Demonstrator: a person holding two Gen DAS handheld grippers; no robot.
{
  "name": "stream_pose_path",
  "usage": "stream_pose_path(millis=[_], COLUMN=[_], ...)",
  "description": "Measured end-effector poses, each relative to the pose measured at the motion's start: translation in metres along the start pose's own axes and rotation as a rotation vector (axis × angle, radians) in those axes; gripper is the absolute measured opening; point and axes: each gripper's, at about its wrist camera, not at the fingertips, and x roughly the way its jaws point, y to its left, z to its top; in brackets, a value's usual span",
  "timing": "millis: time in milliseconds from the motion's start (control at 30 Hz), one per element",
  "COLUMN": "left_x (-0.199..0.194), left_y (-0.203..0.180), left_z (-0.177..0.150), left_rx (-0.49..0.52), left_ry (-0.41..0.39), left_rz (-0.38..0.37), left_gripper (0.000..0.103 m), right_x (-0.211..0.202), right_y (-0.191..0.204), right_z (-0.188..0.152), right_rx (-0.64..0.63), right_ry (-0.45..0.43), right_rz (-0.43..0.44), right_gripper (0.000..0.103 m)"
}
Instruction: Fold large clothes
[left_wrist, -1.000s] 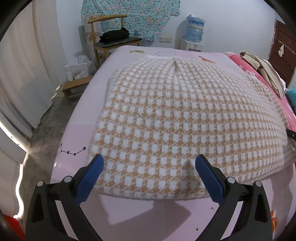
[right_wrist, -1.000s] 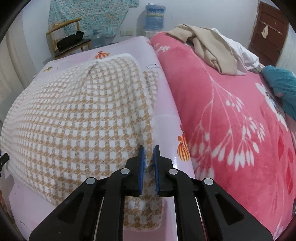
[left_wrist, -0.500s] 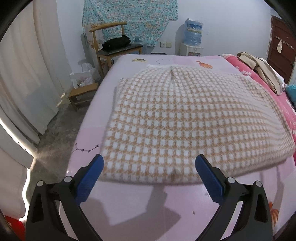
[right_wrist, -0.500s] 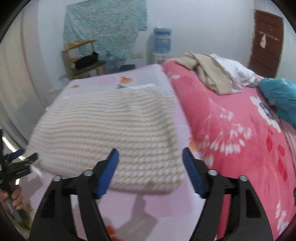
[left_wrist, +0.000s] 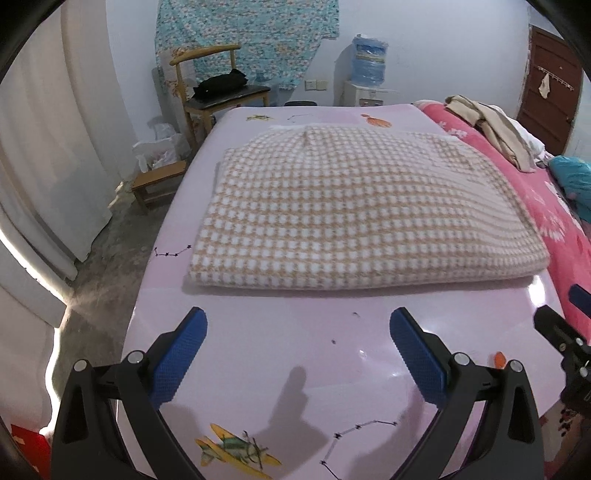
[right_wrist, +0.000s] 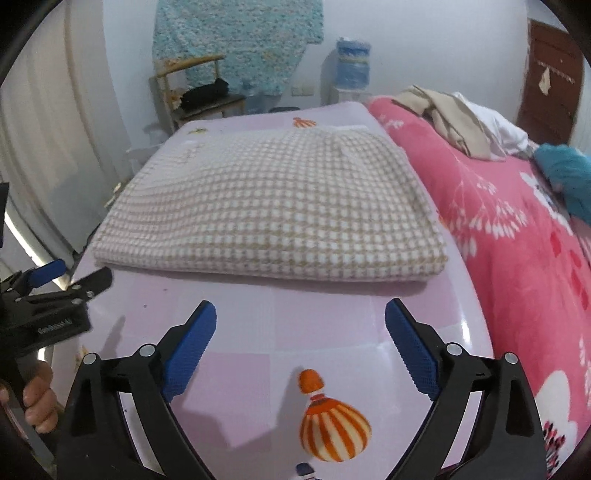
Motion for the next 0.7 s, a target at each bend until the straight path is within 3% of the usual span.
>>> stream_pose_path(millis=[700], left_x=[0.002], left_y=[-0.013], left_z=[0.002], left_rx=[0.018], left_ry=[-0.007], left_rz=[0.016], left_gripper=[0.097], right_x=[0.012], right_y=[0.010], right_z=[-0.001], right_rx=[-0.020], right_ry=[0.040], right_rz=[-0.003], right_gripper=[0.089])
